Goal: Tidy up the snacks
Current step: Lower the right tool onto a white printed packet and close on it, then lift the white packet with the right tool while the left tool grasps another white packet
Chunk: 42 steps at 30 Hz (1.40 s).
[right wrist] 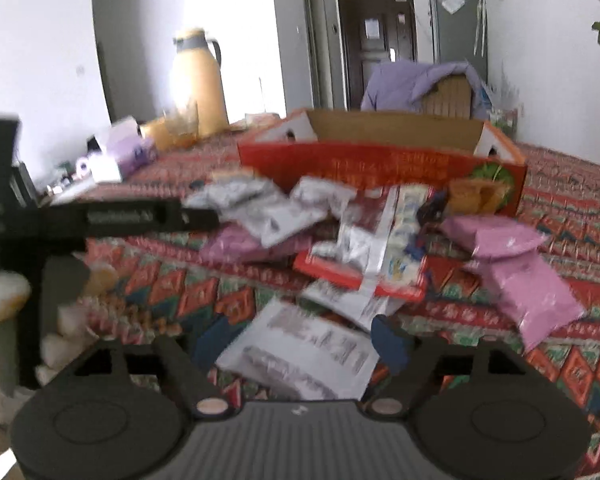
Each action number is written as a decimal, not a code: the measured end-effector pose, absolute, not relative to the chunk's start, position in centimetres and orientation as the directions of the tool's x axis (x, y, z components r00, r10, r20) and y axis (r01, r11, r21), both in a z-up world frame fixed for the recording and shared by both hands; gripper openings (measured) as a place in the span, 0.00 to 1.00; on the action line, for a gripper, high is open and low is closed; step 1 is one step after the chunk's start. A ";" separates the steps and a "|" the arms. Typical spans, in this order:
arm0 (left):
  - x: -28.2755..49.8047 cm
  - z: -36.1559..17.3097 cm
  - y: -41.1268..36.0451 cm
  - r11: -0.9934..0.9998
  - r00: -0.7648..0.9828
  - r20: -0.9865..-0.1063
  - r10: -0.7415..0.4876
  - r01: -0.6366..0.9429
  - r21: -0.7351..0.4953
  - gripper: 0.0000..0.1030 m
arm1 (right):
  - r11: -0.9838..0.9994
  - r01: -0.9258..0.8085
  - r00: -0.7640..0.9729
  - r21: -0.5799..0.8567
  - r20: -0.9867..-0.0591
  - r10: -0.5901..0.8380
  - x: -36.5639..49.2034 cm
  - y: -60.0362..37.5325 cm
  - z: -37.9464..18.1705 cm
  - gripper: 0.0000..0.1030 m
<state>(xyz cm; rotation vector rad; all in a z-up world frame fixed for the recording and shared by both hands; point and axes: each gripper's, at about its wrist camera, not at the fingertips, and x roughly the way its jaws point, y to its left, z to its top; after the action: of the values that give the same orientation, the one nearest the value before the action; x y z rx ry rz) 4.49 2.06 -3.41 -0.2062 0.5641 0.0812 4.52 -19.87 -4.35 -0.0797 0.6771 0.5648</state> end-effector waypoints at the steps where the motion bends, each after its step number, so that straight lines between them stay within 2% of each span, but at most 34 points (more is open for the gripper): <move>1: 4.2 -3.3 2.0 0.979 0.838 -0.545 0.026 -0.132 -0.157 1.00 | 0.855 -0.509 0.640 0.095 -0.623 0.450 4.5 -19.5 -4.7 0.79; 4: 2.9 -2.9 1.9 0.983 0.837 -0.546 0.035 -0.127 -0.132 1.00 | 0.867 -0.489 0.651 0.092 -0.624 0.433 4.7 -18.9 -5.1 0.87; 7: 1.9 -2.5 1.9 0.985 0.838 -0.543 0.050 -0.131 -0.112 1.00 | 0.878 -0.479 0.669 0.019 -0.640 0.379 4.5 -17.8 -5.6 0.88; 12: 1.2 -2.4 2.5 0.981 0.836 -0.548 0.039 -0.136 -0.138 1.00 | 0.873 -0.488 0.670 0.026 -0.630 0.393 4.2 -18.6 -5.7 0.86; 27: 0.4 -1.9 2.5 0.979 0.839 -0.543 0.047 -0.147 -0.141 1.00 | 0.855 -0.511 0.672 0.093 -0.577 0.464 2.4 -21.6 -5.1 0.50; 29: 0.3 -1.8 2.5 0.978 0.838 -0.544 0.052 -0.152 -0.140 1.00 | 0.860 -0.501 0.682 0.099 -0.567 0.463 2.3 -22.1 -4.8 0.42; 35: 0.3 -1.6 2.4 0.979 0.836 -0.546 0.058 -0.156 -0.135 1.00 | 0.859 -0.501 0.704 0.111 -0.525 0.478 1.6 -23.1 -3.6 0.33; 37: 0.4 -1.5 2.3 0.979 0.836 -0.545 0.062 -0.157 -0.129 1.00 | 0.858 -0.501 0.716 0.109 -0.504 0.482 1.4 -23.4 -3.0 0.27; 38: 0.5 -1.5 2.3 0.979 0.836 -0.545 0.063 -0.157 -0.127 1.00 | 0.858 -0.501 0.723 0.113 -0.491 0.486 1.4 -23.6 -2.6 0.19; 42: 1.0 -1.4 2.2 0.979 0.833 -0.549 0.069 -0.162 -0.123 1.00 | 0.861 -0.494 0.742 0.120 -0.458 0.489 1.5 -24.3 -1.6 0.17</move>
<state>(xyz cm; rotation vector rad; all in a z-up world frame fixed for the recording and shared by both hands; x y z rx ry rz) 0.96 2.23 -1.36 -0.1673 0.5735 0.1233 1.50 -24.27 -1.60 -0.0097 0.4991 0.5387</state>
